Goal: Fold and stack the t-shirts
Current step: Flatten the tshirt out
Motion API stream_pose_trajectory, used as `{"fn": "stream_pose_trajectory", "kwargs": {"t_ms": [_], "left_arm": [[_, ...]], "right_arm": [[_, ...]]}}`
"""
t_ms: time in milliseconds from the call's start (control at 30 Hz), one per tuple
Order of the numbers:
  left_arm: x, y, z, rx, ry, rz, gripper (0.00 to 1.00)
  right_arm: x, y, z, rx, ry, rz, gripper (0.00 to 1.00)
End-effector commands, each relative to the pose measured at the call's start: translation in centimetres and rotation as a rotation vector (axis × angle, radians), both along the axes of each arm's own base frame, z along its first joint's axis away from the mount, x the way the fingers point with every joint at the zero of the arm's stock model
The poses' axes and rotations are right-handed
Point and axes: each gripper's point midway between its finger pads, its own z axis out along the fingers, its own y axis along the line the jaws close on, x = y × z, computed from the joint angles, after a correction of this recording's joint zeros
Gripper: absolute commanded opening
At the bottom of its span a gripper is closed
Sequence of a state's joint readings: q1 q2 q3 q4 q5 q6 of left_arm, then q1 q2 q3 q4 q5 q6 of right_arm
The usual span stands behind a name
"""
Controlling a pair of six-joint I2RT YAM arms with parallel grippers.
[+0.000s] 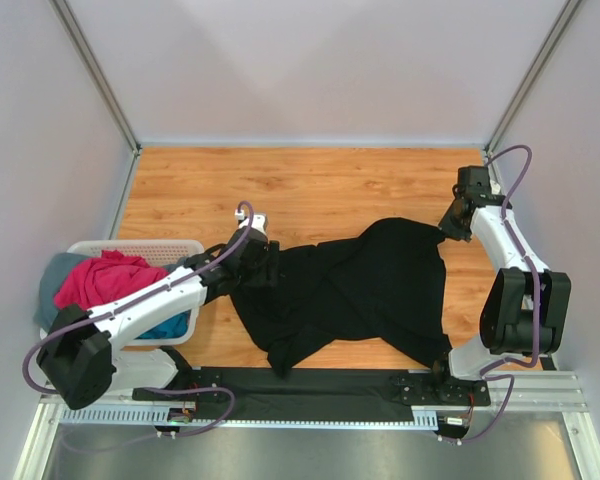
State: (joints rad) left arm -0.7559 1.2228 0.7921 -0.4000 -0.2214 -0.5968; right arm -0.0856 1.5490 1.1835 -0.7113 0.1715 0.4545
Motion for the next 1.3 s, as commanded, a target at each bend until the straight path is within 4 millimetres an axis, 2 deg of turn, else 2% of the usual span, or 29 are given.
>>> {"fn": "stream_pose_trajectory", "kwargs": {"t_ms": [0,300,433,633,800,1000,1100,1200,1233,1267], "left_arm": [[0.2,0.5,-1.7,-0.047,0.069,0.103,0.73],[-2.0,0.6,-3.9,-0.129,0.121,0.093,0.70],[-3.0,-0.5,-4.1,-0.194,0.131,0.020,0.67],[-2.5,-1.0,-4.0,-0.208,0.108,0.001,0.62],[-2.3,-1.3,-4.6,-0.192,0.122,-0.007,0.51],[-2.2,-0.5,-4.9,-0.146,0.123,0.015,0.50],[-2.2,-0.1,-4.9,-0.136,0.113,0.021,0.44],[-2.2,-0.3,-4.7,-0.142,0.104,0.012,0.33],[-2.2,-0.3,-4.8,-0.143,0.104,0.006,0.24],[-2.0,-0.4,-4.8,-0.139,0.098,-0.004,0.19]], "right_arm": [[0.4,0.0,1.3,-0.008,-0.059,0.020,0.01],[0.3,0.0,0.9,-0.013,-0.041,0.025,0.00],[0.3,-0.1,0.8,-0.016,-0.037,0.024,0.01],[0.1,-0.1,1.0,-0.016,-0.044,0.016,0.00],[-0.1,-0.3,1.1,-0.026,-0.038,0.013,0.00],[0.1,-0.2,1.0,-0.020,-0.041,0.013,0.00],[0.2,-0.1,0.8,-0.014,-0.039,0.015,0.00],[0.3,-0.2,0.7,-0.015,-0.036,0.012,0.00],[0.4,-0.1,0.7,-0.015,-0.037,0.016,0.00],[0.4,-0.1,0.6,-0.017,-0.036,0.017,0.00]]}}
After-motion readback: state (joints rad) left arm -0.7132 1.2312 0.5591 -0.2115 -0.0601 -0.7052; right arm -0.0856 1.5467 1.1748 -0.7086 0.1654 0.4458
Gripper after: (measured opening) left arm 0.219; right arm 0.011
